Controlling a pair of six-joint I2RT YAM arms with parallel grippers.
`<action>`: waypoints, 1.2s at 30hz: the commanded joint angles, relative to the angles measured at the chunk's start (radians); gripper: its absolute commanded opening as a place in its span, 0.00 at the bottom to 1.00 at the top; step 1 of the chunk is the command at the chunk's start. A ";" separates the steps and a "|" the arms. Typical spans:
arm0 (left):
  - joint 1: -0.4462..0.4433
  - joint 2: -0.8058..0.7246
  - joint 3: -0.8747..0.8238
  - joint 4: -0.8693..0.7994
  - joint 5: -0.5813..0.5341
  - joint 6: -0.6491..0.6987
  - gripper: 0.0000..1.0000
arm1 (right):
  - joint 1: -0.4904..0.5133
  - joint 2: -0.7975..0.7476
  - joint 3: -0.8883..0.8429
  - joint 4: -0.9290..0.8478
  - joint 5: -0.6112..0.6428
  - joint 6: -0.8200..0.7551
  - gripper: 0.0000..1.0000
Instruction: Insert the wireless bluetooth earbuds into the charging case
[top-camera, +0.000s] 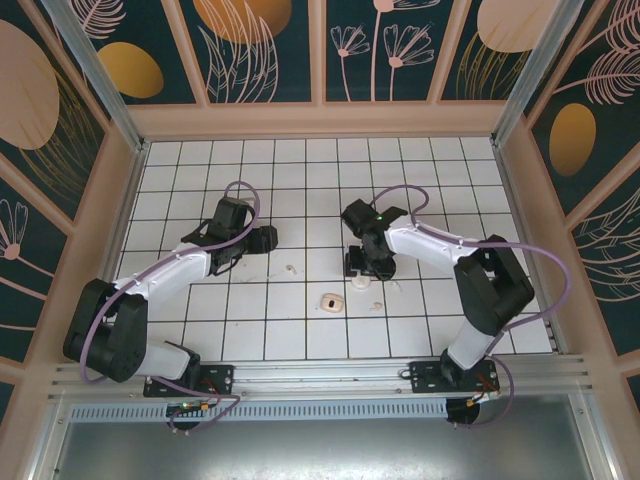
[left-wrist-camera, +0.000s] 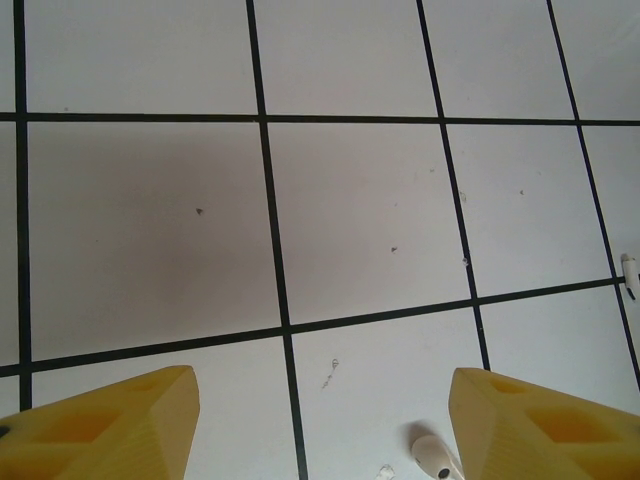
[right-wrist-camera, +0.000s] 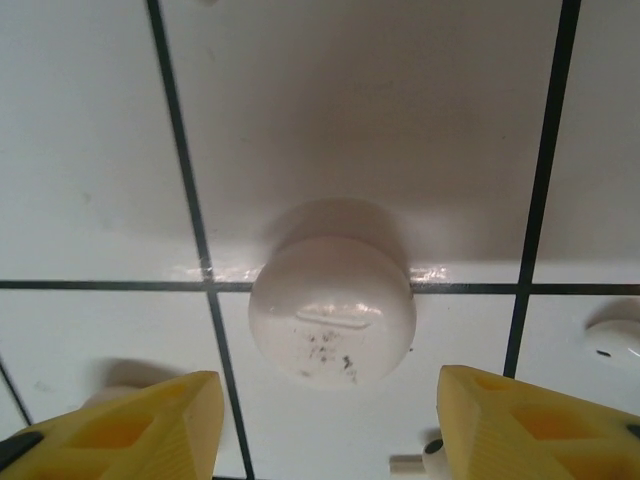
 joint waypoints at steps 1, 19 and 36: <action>-0.004 -0.017 -0.025 0.029 0.006 -0.022 0.67 | 0.008 0.032 0.028 -0.052 0.037 0.022 0.60; -0.003 -0.015 -0.042 0.051 0.018 -0.026 0.67 | 0.010 0.116 0.040 0.015 0.001 0.007 0.60; -0.004 -0.065 -0.092 0.158 0.134 0.012 0.64 | 0.009 0.086 0.002 0.075 0.015 0.009 0.49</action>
